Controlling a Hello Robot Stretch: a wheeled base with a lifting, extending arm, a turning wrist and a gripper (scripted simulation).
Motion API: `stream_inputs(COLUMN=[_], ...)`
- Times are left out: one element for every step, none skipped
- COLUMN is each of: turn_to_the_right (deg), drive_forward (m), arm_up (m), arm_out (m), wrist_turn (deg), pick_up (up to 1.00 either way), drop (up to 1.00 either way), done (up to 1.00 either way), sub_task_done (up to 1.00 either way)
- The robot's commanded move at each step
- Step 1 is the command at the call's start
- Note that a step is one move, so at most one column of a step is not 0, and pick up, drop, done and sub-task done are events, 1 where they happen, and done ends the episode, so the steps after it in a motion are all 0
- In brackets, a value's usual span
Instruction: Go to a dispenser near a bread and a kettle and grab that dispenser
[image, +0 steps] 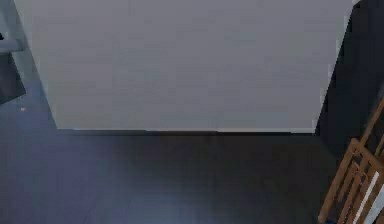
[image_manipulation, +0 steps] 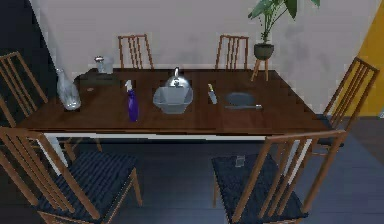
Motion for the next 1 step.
stream_inputs(turn_to_the_right=[0.0], drive_forward=[1.0], arm_up=[0.0], arm_out=[0.0], wrist_turn=[0.0], pick_up=[0.0], drop=[0.0], done=[0.0], sub_task_done=[0.0])
